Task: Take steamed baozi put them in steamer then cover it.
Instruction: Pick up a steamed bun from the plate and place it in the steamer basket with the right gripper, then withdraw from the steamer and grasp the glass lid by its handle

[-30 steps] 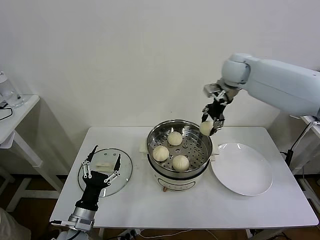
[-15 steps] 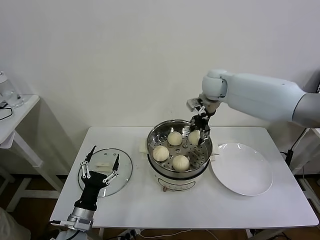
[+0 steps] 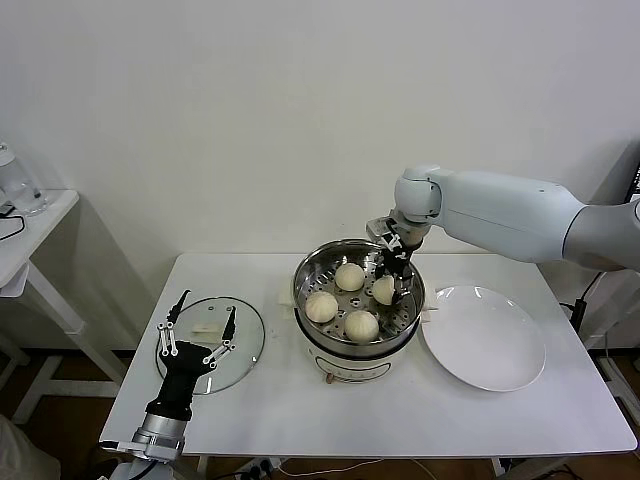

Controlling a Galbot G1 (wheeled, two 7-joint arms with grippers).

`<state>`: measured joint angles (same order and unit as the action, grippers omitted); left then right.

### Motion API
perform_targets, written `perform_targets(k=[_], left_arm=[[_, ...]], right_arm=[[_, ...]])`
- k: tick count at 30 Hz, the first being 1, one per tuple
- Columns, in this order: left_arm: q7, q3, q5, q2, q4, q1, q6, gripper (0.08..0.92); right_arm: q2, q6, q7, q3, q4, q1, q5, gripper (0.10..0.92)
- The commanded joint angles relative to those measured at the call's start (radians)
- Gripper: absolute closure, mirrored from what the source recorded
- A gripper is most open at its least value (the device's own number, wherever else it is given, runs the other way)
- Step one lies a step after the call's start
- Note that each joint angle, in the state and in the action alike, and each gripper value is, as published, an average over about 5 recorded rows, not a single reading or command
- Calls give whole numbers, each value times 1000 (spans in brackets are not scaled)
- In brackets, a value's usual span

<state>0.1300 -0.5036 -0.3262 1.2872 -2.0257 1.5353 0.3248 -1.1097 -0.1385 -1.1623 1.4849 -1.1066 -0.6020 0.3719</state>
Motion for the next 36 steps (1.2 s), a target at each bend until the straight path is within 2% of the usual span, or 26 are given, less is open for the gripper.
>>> perform_targets(k=[1, 5, 10, 14, 16, 18, 23, 27, 30, 36], left_arm=[[1, -2, 0, 0, 1, 0, 0, 177], [2, -3, 0, 0, 3, 0, 0, 177], [6, -1, -2, 0, -1, -3, -4, 177], [20, -4, -4, -3, -16, -5, -10, 177], [28, -9, -9, -5, -23, -6, -15, 177], [43, -10, -22, -6, -27, -9, -28, 177], [96, 2, -76, -13, -45, -17, -112, 177], [133, 13, -121, -22, -52, -23, -167, 177], [175, 22, -153, -28, -62, -30, -234, 177], [196, 21, -282, -36, -15, -52, -254, 177]], right_arm=[[-4, 3, 24, -7, -1, 20, -18, 258], [9, 6, 29, -24, -13, 24, -21, 212], [67, 27, 16, -89, -68, 10, -41, 203], [182, 66, -2, -244, -149, 28, -65, 203], [259, 94, 45, -338, -203, 55, -33, 202], [334, 144, 199, -389, -256, 81, 25, 203], [484, 284, 918, -518, -365, 246, 128, 203], [514, 379, 1302, -817, -369, 529, 113, 203], [506, 440, 1405, -1106, -371, 776, 55, 203], [429, 446, 1454, -1567, -425, 1237, 62, 203]])
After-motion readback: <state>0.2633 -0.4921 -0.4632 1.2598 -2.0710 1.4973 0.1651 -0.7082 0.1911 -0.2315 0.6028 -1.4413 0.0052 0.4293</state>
